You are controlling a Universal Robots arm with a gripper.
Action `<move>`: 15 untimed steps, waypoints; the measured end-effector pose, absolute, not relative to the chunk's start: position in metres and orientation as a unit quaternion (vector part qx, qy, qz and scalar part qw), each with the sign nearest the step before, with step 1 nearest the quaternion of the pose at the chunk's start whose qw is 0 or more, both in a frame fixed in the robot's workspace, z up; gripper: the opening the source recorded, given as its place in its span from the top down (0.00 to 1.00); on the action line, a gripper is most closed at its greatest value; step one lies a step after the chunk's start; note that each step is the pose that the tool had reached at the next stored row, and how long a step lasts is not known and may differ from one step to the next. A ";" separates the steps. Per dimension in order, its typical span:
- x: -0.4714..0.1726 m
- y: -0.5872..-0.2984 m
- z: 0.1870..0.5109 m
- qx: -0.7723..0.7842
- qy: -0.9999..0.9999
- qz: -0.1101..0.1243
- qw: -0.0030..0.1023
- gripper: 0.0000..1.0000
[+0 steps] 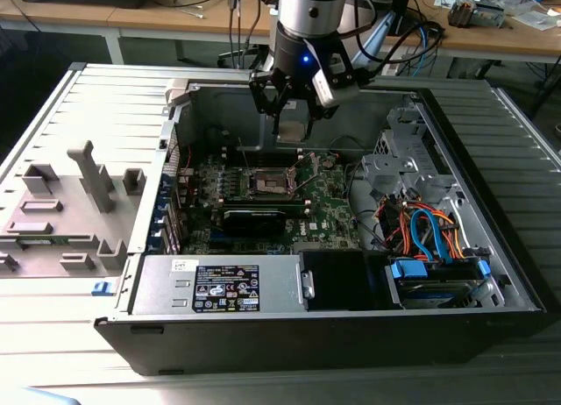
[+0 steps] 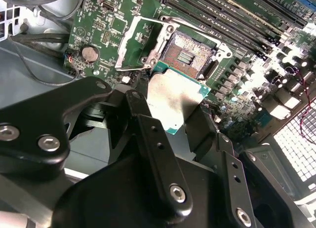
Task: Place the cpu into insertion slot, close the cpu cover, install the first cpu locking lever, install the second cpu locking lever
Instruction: 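Place the cpu into insertion slot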
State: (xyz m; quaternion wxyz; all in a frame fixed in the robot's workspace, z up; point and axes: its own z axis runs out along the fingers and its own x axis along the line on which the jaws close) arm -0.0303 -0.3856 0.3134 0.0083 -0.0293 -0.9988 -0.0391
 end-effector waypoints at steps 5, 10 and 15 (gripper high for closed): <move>-0.030 -0.386 0.312 -0.029 -0.999 -0.039 0.008 0.46; -0.030 -0.386 0.311 -0.029 -0.999 -0.039 0.008 0.46; -0.030 -0.386 0.309 -0.029 -0.999 -0.039 0.008 0.46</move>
